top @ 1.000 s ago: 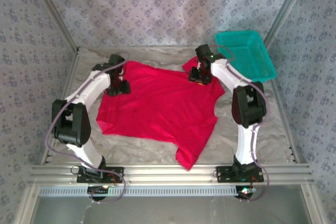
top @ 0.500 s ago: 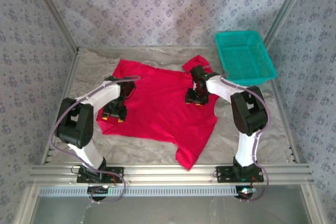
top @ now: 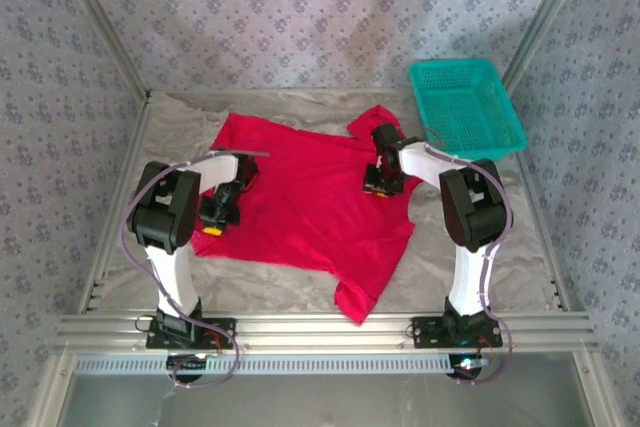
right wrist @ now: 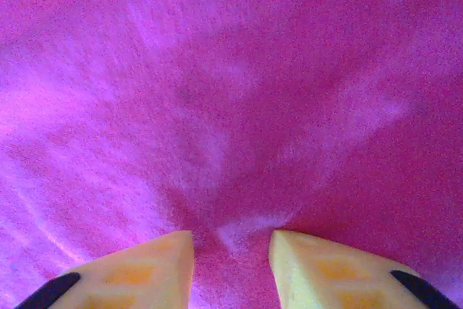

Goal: Fold the inside-out t-shirt

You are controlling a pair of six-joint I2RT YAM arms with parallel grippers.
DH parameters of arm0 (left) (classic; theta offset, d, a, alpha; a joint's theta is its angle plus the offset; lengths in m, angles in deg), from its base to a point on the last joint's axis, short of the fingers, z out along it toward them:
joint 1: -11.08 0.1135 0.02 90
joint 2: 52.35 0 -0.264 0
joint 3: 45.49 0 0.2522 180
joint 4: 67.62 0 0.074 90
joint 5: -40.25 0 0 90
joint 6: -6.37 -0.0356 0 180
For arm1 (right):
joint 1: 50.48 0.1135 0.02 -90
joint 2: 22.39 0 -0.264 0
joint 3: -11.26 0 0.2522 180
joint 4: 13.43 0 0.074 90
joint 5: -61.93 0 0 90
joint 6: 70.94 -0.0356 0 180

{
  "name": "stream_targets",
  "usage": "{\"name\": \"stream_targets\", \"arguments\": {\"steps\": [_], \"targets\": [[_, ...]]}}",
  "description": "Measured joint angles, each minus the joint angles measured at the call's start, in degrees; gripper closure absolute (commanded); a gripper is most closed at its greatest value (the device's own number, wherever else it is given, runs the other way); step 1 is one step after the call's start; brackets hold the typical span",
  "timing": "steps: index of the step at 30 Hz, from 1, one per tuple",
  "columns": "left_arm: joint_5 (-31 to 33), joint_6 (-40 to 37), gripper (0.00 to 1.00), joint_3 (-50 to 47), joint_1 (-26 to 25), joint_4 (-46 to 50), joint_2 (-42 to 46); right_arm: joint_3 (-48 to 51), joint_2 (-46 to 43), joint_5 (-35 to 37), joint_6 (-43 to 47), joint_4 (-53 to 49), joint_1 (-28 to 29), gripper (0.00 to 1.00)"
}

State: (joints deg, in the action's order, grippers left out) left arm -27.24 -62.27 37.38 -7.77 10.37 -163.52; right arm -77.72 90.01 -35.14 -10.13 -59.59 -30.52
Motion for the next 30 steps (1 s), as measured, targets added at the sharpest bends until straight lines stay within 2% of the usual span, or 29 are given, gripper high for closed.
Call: {"name": "stream_targets", "arguments": {"steps": [3,5,9,16,17,19,20,25,30], "targets": [[0.59,-0.2,1.0,2.14,0.0,0.15,-0.26,-2.4,2.03,0.28,0.31,-0.74,-2.1,0.97],[0.96,-0.24,1.0,4.09,0.15,0.24,-0.24,-3.85,2.91,0.5,0.39,-0.83,-3.28,0.99],[0.96,-0.44,1.0,8.07,1.97,0.15,1.22,-7.21,4.96,2.25,0.52,-1.92,-4.33,1.0],[-4.31,-0.79,1.0,9.68,10.01,-4.09,9.09,-8.83,5.44,6.32,0.5,-3.5,-3.17,0.99],[-5.46,-0.74,0.98,9.25,10.29,-5.64,10.43,-8.83,5.2,7.17,0.5,-3.85,-2.8,0.97],[-7.58,-0.31,0.86,7.37,9.79,-9.25,12.96,-8.83,4.46,8.5,0.5,-4.74,-2.01,0.9],[-8.55,0.07,0.84,6.01,9.22,-11.13,14.23,-8.83,3.63,9.11,0.57,-5.18,-1.55,0.85],[-14.45,1.86,0.88,3.54,7.48,-19.82,14.53,-9.77,-1.51,8.63,1.51,-6.05,1.49,0.72],[-21.31,4.13,0.89,11.78,7.78,-25.53,5.03,-12.44,0.35,4.98,1.55,-6.01,2.93,0.65]]}}
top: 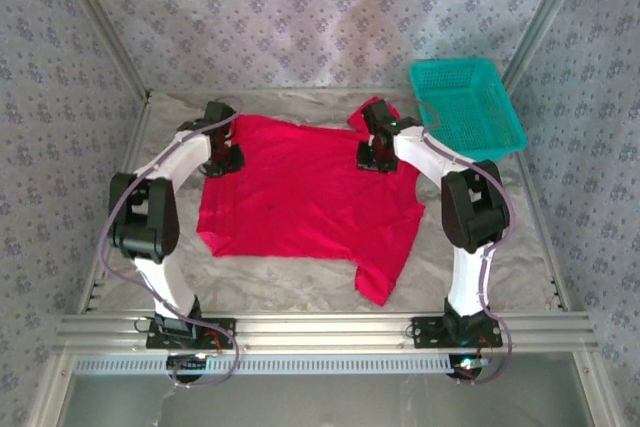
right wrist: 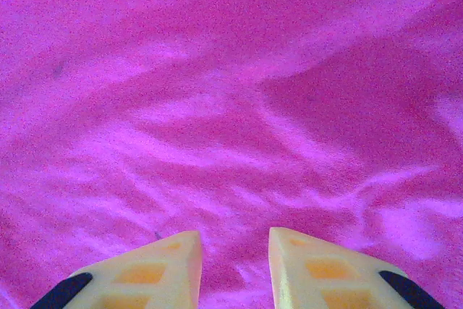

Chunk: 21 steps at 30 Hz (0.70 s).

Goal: Fold the inside-out t-shirt

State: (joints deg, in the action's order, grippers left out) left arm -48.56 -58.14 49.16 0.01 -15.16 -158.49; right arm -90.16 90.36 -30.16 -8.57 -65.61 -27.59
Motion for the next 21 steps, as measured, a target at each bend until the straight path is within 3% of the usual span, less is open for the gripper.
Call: {"name": "stream_targets", "arguments": {"steps": [8,12,18,21], "targets": [[-6.23,2.91,0.88,13.46,1.81,-3.06,-15.74,-8.11,12.7,-3.98,-1.7,-1.79,-2.99,0.64],[-9.16,4.46,0.88,18.73,4.92,-2.56,-22.18,-21.33,20.26,-4.42,-1.75,-2.73,-4.5,0.64],[-10.75,4.79,0.88,35.5,9.27,-1.57,-31.54,-47.36,34.77,-6.71,-1.46,-8.57,-6.45,0.61],[-10.86,4.15,0.82,39.6,10.38,0.55,-32.37,-53.59,37.18,-7.91,-0.94,-11.23,-7.19,0.59]]}}
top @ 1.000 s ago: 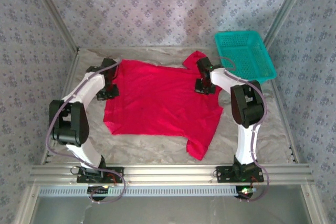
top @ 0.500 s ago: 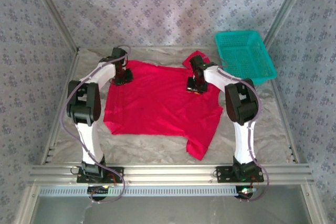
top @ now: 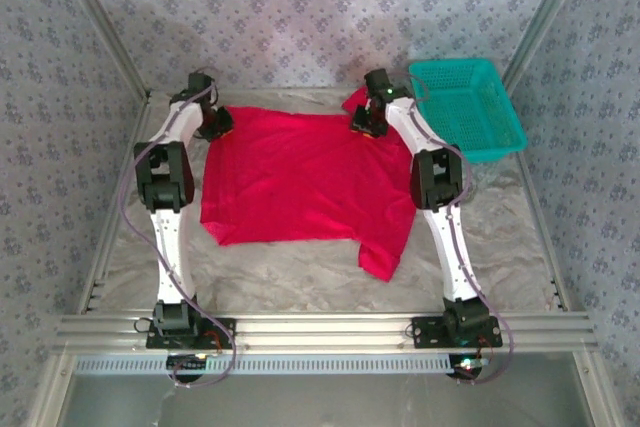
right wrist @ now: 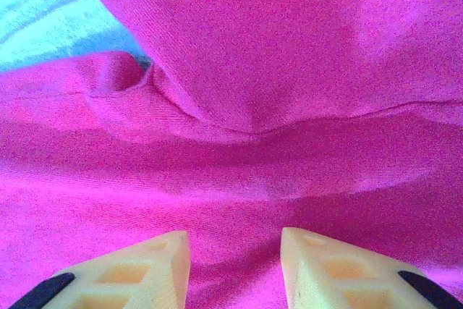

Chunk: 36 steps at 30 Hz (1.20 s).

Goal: Fold the inside-out t-shirt

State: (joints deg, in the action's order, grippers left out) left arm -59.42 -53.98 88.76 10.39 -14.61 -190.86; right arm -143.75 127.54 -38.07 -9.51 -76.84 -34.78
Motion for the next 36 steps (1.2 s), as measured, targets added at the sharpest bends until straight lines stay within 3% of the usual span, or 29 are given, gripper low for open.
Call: {"name": "stream_targets", "arguments": {"steps": [4,7,11,14,16,17,21,33,36], "targets": [[1.36,-1.57,0.71,-3.39,-0.5,1.05,5.79,5.42,-5.68,-0.33,1.73,-1.29,-0.07,0.57],[5.31,-3.26,0.67,-16.52,-2.73,2.12,19.28,19.1,-16.55,0.02,2.75,0.42,1.38,0.57],[11.69,-4.57,0.62,-33.27,-9.88,5.68,39.8,37.62,-32.85,1.57,3.39,3.48,5.53,0.57],[15.13,-4.74,0.63,-40.59,-16.52,10.51,48.17,47.36,-41.05,2.21,3.58,5.79,8.83,0.57],[17.25,-4.28,0.58,-45.03,-19.69,13.11,49.31,52.28,-43.91,2.64,3.56,7.15,10.01,0.54],[18.67,-3.54,0.5,-47.95,-21.42,13.9,49.09,54.93,-44.94,2.86,3.43,7.87,10.38,0.53],[22.1,0.44,0.46,-58.75,-25.86,15.32,48.33,61.72,-46.18,3.1,2.91,9.16,10.97,0.53],[27.74,6.03,0.45,-63.69,-25.66,11.89,46.03,62.2,-46.56,1.36,4.15,8.28,11.43,0.52],[28.15,6.25,0.54,-64.48,-25.11,10.64,42.95,62.2,-46.75,0.92,4.2,8.31,11.28,0.52]]}}
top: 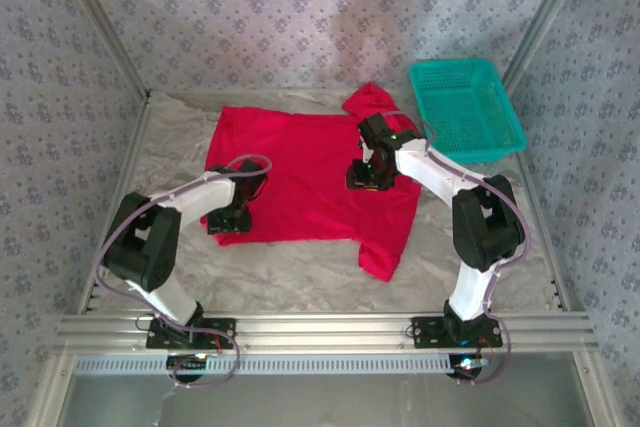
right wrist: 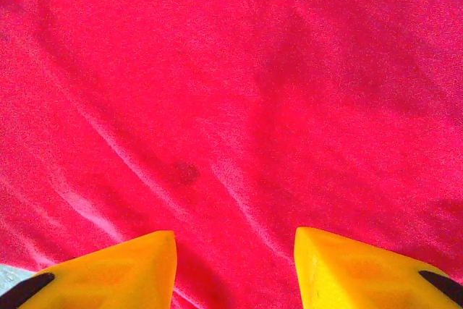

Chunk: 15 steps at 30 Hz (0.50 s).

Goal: Fold the inside-out t-shirt

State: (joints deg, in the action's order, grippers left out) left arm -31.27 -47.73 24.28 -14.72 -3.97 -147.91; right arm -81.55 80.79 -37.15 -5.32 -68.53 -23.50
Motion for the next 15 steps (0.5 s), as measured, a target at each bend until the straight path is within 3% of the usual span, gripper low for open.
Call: {"name": "stream_targets", "arguments": {"steps": [3,6,7,10,15], "targets": [[0.42,0.44,0.76,-0.37,0.83,-0.44,-1.7,0.0,-0.04,-0.17,0.02,0.04,0.0,0.57],[0.96,0.83,0.95,-0.37,1.51,-0.59,-1.6,0.04,0.0,0.31,-0.04,0.46,0.0,0.73],[1.2,0.61,0.97,-0.35,1.81,-0.44,-1.33,0.2,0.2,0.42,-0.33,0.92,-0.11,0.8],[1.22,0.85,0.99,-0.35,2.78,-0.09,1.18,0.55,2.97,0.74,-1.64,2.4,-0.76,0.88],[-1.81,2.05,0.99,-1.81,8.35,-1.9,12.81,0.0,11.67,-0.15,-3.52,2.75,-4.63,0.92]]}}
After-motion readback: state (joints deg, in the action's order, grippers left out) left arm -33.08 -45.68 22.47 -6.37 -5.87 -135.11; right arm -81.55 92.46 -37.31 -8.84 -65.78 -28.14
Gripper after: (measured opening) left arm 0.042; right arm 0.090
